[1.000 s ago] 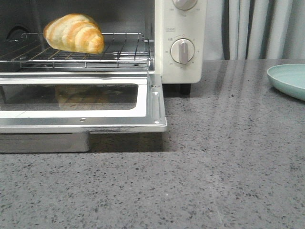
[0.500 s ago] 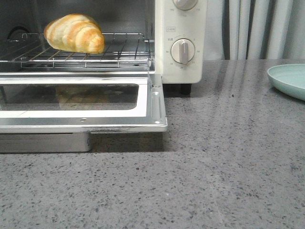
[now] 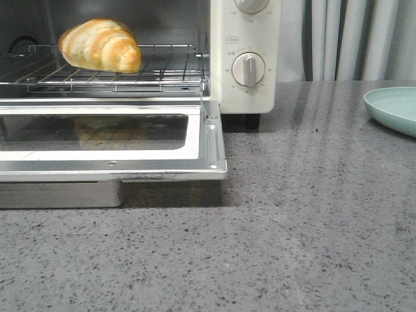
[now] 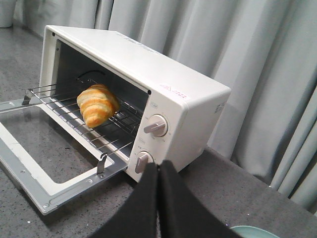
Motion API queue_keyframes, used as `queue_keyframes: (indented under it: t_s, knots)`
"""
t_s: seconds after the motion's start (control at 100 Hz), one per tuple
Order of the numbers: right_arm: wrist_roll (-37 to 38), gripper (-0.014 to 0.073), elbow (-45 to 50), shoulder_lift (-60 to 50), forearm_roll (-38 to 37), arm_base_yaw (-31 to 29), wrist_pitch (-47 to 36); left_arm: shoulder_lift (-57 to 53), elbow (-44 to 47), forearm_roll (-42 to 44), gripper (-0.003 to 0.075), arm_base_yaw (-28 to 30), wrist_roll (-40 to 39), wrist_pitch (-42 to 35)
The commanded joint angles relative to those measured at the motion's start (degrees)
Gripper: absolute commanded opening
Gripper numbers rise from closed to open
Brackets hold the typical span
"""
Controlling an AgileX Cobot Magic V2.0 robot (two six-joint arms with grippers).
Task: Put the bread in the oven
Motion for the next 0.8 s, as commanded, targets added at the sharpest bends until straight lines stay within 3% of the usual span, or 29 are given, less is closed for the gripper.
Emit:
queue_keyframes:
  t_s: [0.0, 0.64, 0.79]
  knots:
    - [-0.1, -0.0069, -1.3, 0.5, -1.5, -0.4, -3.8, -1.8, 1.4, -1.1, -0.0021, 0.1, -0.7, -3.0]
    - [-0.1, -0.0069, 1.0, 0.5, -1.5, -0.5, -3.8, -1.8, 1.4, -1.1, -0.0021, 0.1, -0.7, -3.0]
    - [-0.1, -0.0069, 7.1, 0.2, -2.1, -7.0, -4.5, -1.8, 1.4, -1.1, -0.0021, 0.1, -0.7, -3.0]
